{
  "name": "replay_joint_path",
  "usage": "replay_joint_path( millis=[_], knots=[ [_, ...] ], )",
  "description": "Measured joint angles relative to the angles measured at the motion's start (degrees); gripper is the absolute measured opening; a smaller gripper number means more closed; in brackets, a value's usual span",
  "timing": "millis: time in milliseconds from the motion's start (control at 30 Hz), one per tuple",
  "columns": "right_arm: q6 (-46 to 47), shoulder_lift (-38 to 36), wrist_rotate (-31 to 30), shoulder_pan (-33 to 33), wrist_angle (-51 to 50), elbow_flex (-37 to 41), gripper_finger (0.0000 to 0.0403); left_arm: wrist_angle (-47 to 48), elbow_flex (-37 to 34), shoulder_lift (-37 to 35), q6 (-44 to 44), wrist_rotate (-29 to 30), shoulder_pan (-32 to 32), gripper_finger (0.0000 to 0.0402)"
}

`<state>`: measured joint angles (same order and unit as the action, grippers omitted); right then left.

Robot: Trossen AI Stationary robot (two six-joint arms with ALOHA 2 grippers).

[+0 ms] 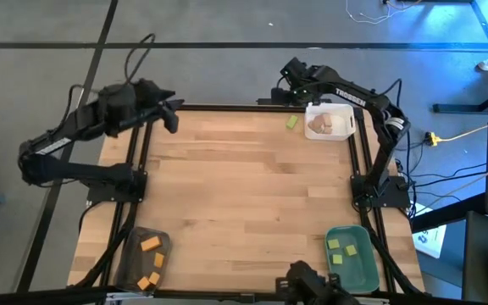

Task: Sort & place blocks by color
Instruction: Put the green block into the blue bin

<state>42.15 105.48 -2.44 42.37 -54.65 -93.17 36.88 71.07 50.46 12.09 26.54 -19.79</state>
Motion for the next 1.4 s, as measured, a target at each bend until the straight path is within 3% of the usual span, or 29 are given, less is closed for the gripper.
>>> replay_joint_path(
  millis=[200, 400, 567, 967, 1233, 1400],
  knots=[
    [7.6, 2.4, 0.6, 0.0, -1.1, 0.0, 0.0174, 16.0, 10.3, 7.3, -7.0, -12.4, -11.6, 0.0179],
    [14.7, 5.7, -0.2, -0.5, -1.4, 0.0, 0.0174, 19.3, 14.9, 12.5, -16.7, -19.0, -17.2, 0.0179],
    [16.2, 9.4, -0.5, -0.6, -1.9, 0.0, 0.0174, 20.3, 15.1, 14.8, -21.6, -22.0, -20.2, 0.0179],
    [25.2, 15.4, -3.6, -0.4, -6.7, 0.0, 0.0174, 21.4, 15.1, 16.0, -30.8, -22.1, -25.2, 0.0179],
    [25.8, 19.4, -3.1, 0.6, -4.3, -0.1, 0.0174, 21.4, 15.1, 16.0, -33.7, -29.6, -28.1, 0.0179],
    [25.2, 19.5, -3.5, 1.5, -0.7, -0.1, 0.0174, 21.4, 15.1, 16.0, -33.8, -30.7, -29.1, 0.0179]
  ],
)
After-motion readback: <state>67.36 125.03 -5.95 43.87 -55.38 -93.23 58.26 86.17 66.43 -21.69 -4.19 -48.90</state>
